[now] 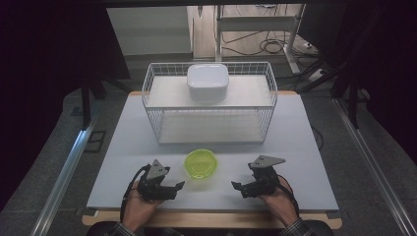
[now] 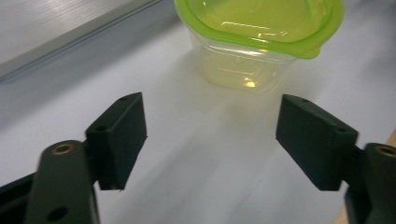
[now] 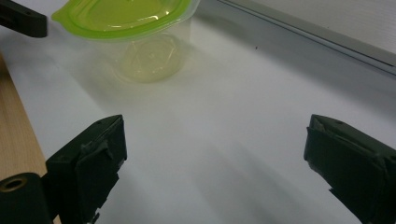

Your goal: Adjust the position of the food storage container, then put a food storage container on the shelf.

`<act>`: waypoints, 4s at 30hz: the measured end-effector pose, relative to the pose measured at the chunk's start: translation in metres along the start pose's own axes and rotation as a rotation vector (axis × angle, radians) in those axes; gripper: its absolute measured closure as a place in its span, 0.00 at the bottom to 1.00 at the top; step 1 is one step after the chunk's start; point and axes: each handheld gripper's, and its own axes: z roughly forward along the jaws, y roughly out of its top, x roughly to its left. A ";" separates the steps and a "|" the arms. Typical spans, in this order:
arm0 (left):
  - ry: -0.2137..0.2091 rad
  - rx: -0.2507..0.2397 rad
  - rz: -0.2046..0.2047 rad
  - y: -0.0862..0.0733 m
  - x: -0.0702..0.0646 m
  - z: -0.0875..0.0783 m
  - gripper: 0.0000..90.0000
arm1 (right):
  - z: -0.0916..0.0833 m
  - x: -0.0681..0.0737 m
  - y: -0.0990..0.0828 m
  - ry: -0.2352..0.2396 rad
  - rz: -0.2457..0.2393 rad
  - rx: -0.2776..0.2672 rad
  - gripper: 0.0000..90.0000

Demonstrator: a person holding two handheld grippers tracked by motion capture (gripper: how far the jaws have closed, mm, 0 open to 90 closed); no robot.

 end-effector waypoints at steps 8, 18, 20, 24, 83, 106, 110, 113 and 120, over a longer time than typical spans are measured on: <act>-0.002 -0.007 -0.001 -0.008 -0.004 -0.009 0.09 | -0.003 -0.002 0.001 0.000 0.005 -0.018 0.06; 0.011 0.023 0.032 -0.021 -0.009 -0.012 0.04 | -0.003 -0.001 0.001 0.017 0.006 -0.026 0.03; 0.009 0.023 0.028 -0.022 -0.009 -0.012 0.04 | -0.002 -0.001 0.001 0.028 0.002 -0.027 0.03; 0.011 0.025 0.031 -0.022 -0.009 -0.012 0.04 | -0.001 0.000 0.001 0.030 0.003 -0.029 0.02; 0.021 0.042 0.090 -0.024 -0.011 -0.007 0.05 | 0.055 -0.027 0.076 0.297 0.337 0.050 0.60; 0.031 0.059 0.123 -0.024 -0.013 -0.006 0.06 | 0.087 -0.038 0.074 0.434 0.506 0.112 0.89; 0.033 0.062 0.128 -0.024 -0.014 -0.006 0.06 | 0.082 -0.034 0.076 0.419 0.510 0.116 0.91; 0.034 0.063 0.129 -0.024 -0.014 -0.006 0.06 | 0.079 -0.032 0.077 0.405 0.498 0.113 0.91; 0.040 0.063 0.130 -0.024 -0.014 -0.006 0.06 | 0.065 -0.029 0.083 0.426 0.499 0.057 0.91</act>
